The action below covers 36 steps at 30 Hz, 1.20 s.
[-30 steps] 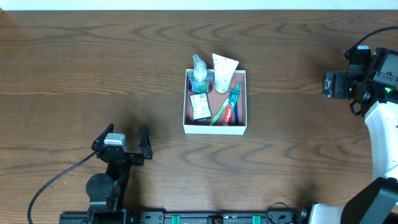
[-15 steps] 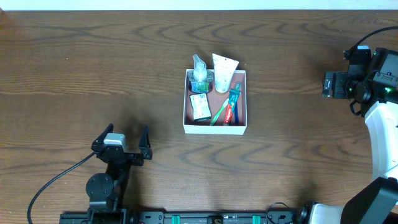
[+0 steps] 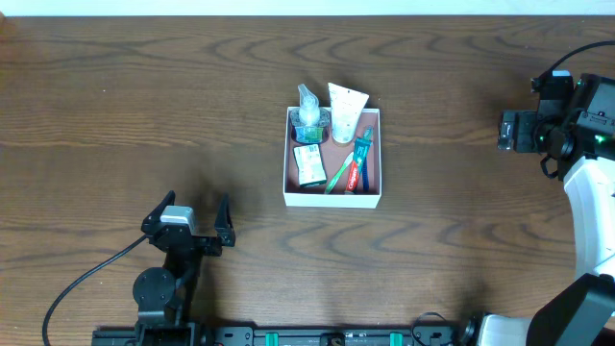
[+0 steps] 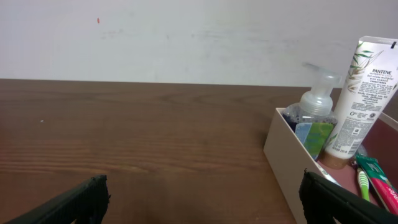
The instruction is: Pack container
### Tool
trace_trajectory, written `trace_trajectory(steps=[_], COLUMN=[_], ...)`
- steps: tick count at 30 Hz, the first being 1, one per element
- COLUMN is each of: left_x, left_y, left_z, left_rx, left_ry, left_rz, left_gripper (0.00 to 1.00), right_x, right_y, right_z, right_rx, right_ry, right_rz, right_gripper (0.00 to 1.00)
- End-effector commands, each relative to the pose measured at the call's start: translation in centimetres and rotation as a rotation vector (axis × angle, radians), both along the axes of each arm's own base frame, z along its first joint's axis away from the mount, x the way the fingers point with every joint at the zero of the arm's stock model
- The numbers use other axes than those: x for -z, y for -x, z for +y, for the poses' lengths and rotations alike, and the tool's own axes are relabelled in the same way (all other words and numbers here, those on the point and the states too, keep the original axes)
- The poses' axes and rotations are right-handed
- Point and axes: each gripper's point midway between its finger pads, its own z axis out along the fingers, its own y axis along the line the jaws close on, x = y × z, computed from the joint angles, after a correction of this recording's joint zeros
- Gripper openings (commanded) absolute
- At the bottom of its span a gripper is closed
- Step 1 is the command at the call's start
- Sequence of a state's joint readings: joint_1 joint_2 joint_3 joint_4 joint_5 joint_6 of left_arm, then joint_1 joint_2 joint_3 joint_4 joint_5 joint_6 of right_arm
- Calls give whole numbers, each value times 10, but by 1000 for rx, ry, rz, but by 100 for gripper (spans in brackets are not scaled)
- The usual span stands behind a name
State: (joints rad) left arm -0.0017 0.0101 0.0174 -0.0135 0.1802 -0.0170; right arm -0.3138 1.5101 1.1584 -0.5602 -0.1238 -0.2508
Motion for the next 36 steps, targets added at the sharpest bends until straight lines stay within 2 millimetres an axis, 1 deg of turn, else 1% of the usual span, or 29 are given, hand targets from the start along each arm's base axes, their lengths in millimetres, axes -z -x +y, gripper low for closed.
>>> trace_trajectory(steps=[1,18,20,22,23,25,26,29,30,31,32,33,34,35,36], left_x=[15,15,15,15,15,15,15,15,15,15,15,15,15,15,15], left_y=[1,1,1,1,1,1,1,1,1,1,1,1,1,1,1], left_z=[-2,-2,-2,-2,-2,-2,-2,-2,-2,-2,-2,-2,-2,-2,-2], left_rx=[17,17,17,17,17,17,17,17,17,17,17,17,17,17,17], left_ry=[-18,-18,-18,-18,-18,-18,-18,-18,-18,-18,-18,-18,-18,-18,-18], left_rz=[45,45,45,45,45,45,45,45,45,45,45,45,45,45,45], left_gripper=[98,98,98,98,98,98,98,98,98,98,98,98,98,98,98], right_x=[-1,-1,1,3,4,5,5,4,4,4,4,4,4,4,4], right_y=[-2,-2,-3,-5,-6,-9,-11,-13,-11,-8,-2,6,12,23,33], right_z=[4,4,7,18,26,50,66,124,151,172,201,227,245,273,292], right_rx=[-21,-22,-30,-57,-78,-136,-176,-320,-387,-441,-514,-579,-627,-701,-754], right_ry=[3,2,0,-1,-1,-2,-1,0,0,1,1,1,1,1,2], right_rz=[-4,-4,3,8,9,13,12,9,9,8,8,8,8,8,8], right_gripper=[99,99,99,99,99,99,99,99,99,99,99,99,99,99,99])
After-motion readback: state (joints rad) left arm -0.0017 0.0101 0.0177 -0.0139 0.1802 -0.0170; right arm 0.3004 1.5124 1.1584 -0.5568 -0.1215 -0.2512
